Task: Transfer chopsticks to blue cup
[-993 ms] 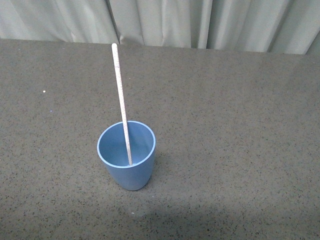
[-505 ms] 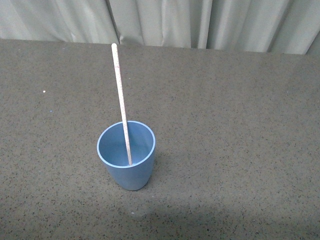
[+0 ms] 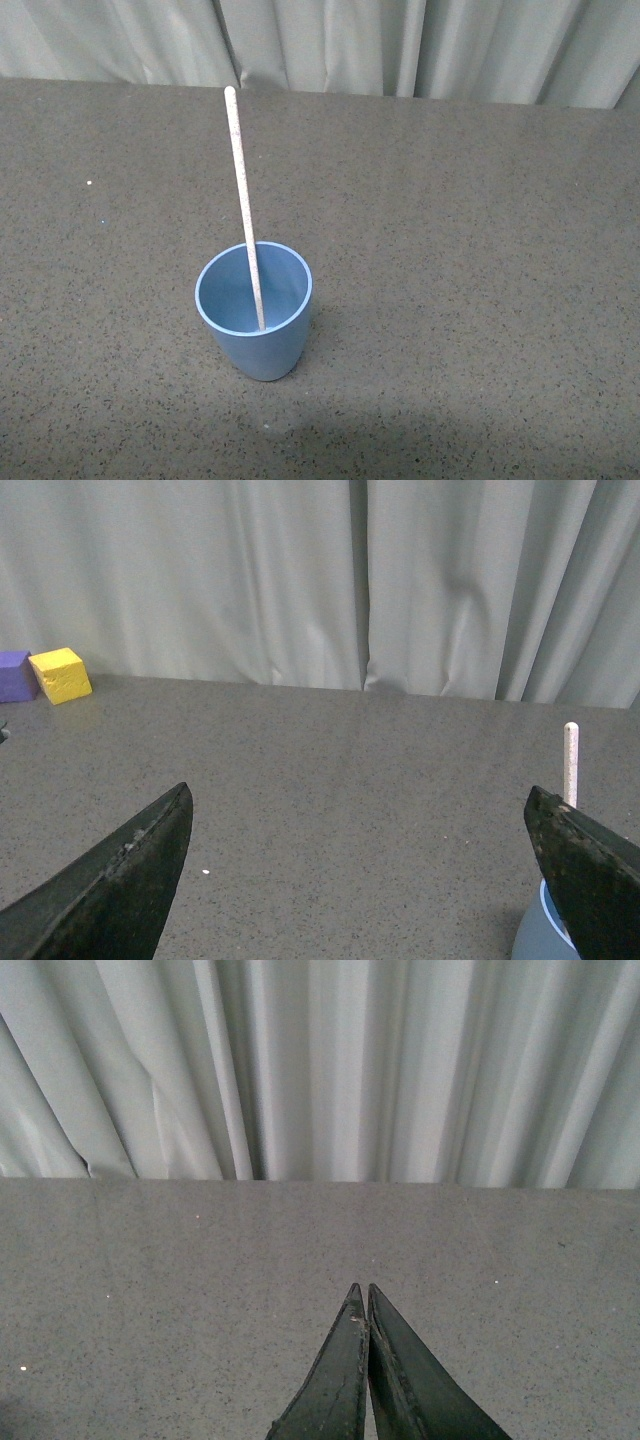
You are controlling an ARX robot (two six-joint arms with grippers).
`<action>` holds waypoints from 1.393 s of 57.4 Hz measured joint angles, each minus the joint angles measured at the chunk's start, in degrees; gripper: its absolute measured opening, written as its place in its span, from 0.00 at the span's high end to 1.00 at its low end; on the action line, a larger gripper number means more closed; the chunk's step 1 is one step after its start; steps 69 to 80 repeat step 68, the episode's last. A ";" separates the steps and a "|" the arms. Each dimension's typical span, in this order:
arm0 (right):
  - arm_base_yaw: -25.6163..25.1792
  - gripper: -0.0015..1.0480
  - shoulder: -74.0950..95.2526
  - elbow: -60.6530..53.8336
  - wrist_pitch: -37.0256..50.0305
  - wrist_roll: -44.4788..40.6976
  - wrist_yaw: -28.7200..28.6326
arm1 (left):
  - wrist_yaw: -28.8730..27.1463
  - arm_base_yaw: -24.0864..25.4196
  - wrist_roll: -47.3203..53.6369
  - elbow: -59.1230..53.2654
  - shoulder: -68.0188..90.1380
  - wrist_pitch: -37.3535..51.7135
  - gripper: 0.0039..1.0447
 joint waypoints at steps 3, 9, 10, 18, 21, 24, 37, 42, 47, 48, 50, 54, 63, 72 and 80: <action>0.00 0.99 -1.29 0.00 -0.09 0.02 -0.02 | 0.00 0.00 0.00 0.00 0.00 0.00 0.06; 0.00 0.99 -1.46 0.00 -0.35 0.02 0.00 | 0.02 0.00 0.02 0.00 0.00 0.00 0.06; 0.00 0.99 -1.46 0.00 -0.35 -0.02 0.00 | 0.02 0.00 0.00 0.00 0.00 0.00 0.06; 0.00 0.80 -1.46 0.00 -0.35 -0.04 0.00 | 0.02 0.00 0.00 0.00 0.00 0.00 0.06; 0.00 0.72 -1.51 0.00 -0.35 -0.04 0.00 | 0.02 0.00 0.00 0.00 0.00 0.00 0.06; 0.00 0.63 -1.51 0.00 -0.35 -0.04 0.00 | 0.02 0.00 0.00 0.00 0.00 0.00 0.06; 0.00 0.26 -1.51 0.00 -0.35 -0.04 0.00 | 0.02 0.00 0.00 0.00 0.00 0.00 0.06; 0.00 0.12 -1.51 0.00 -0.35 -0.04 0.00 | 0.02 0.00 0.00 0.00 0.00 0.00 0.06; 0.00 0.09 -1.51 0.00 -0.35 0.00 0.00 | 0.02 0.00 0.00 0.00 0.00 0.00 0.06; 0.00 0.10 -1.51 0.00 -0.35 -0.02 0.00 | 0.02 0.00 0.00 0.00 0.00 0.00 0.06; 0.00 0.10 -1.51 0.00 -0.35 -0.02 0.00 | 0.02 0.00 0.00 0.00 0.00 0.00 0.06; 0.00 0.09 -1.51 0.00 -0.35 0.00 0.00 | 0.02 0.00 0.00 0.00 0.00 0.00 0.06; 0.00 0.09 -1.51 0.00 -0.35 0.00 0.00 | 0.02 0.00 0.00 0.00 0.00 0.00 0.06; 0.00 0.09 -1.51 0.00 -0.35 -0.02 0.00 | 0.02 0.00 0.00 0.00 0.00 0.00 0.06; 0.00 0.09 -1.51 0.00 -0.35 -0.02 0.00 | 0.02 0.00 0.00 0.00 0.00 0.00 0.06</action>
